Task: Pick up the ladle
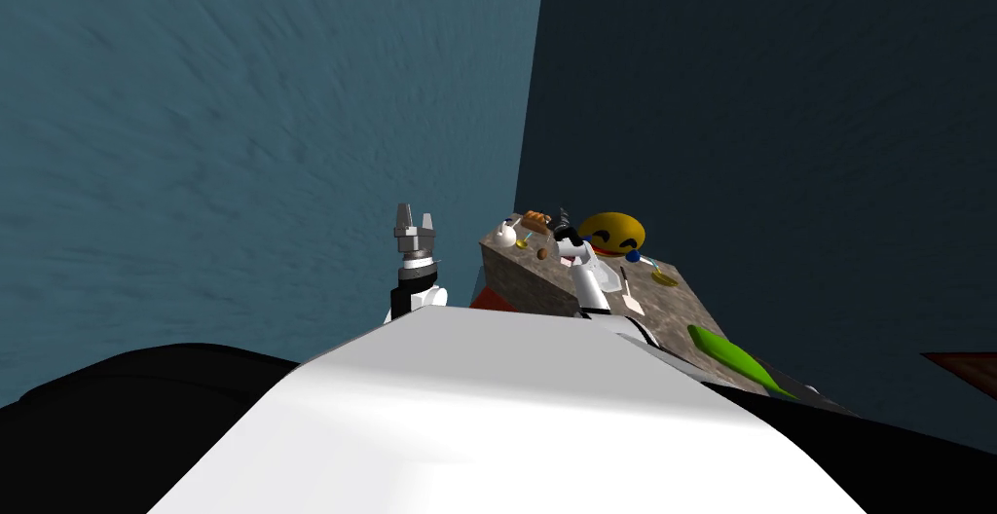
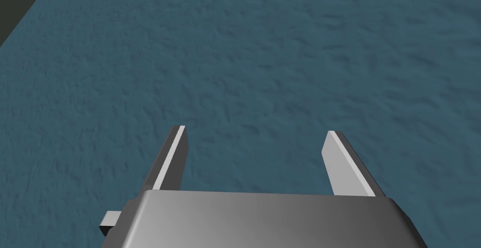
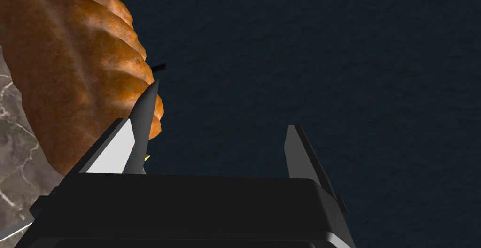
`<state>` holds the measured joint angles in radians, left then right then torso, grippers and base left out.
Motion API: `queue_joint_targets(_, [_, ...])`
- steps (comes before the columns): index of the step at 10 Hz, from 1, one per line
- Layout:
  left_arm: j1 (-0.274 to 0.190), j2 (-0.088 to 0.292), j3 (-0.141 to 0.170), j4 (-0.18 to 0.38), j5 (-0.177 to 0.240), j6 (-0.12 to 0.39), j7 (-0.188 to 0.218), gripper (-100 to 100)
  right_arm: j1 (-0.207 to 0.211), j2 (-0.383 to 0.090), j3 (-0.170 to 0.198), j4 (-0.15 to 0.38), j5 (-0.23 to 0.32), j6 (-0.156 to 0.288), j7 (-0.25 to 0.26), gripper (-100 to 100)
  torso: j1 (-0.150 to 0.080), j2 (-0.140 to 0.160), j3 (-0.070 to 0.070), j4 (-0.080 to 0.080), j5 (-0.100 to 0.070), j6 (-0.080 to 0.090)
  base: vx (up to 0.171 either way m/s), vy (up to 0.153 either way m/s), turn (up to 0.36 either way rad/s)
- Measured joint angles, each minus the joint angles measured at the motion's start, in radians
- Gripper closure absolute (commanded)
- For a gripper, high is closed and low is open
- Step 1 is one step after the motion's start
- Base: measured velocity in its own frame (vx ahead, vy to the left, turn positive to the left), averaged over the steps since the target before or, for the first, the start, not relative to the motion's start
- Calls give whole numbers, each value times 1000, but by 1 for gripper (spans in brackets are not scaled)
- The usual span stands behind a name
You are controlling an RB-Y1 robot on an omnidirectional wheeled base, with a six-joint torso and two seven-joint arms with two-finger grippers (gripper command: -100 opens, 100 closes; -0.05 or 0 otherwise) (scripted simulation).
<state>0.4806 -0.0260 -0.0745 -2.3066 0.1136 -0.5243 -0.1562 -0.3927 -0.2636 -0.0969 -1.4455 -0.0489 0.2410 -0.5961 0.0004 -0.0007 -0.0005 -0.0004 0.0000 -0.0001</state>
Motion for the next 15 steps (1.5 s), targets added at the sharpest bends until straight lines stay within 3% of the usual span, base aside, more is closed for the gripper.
queue_joint_targets(6, [0, 0, 0, 0, 0, 0, 0, 0, -156, -13, -21, 173, -90, 168, -91, -100, 0, 0, 0, 0, 0, 0, 9, 9, -21])
queue_joint_targets(9, [0, 0, 0, 0, 0, 0, 0, 0, -211, -22, -26, 257, -130, 229, -122, -100, 0, 0, 0, 0, 0, 0, 6, 4, -13])
queue_joint_targets(10, [0, 0, 0, 0, 0, 0, 0, 0, -212, -25, -27, 260, -136, 249, -126, -100, 0, 0, 0, 0, 0, 0, 7, 6, -20])
queue_joint_targets(13, [0, 0, 0, 0, 0, 0, 0, 0, -287, -38, -36, 352, -198, 324, -169, -100, 0, 0, 0, 0, 0, 0, 11, 4, -8])
queue_joint_targets(15, [0, 0, 0, 0, 0, 0, 0, 0, -301, -43, -40, 383, -218, 375, -185, -100, 0, 0, 0, 0, 0, 0, 7, 3, -5])
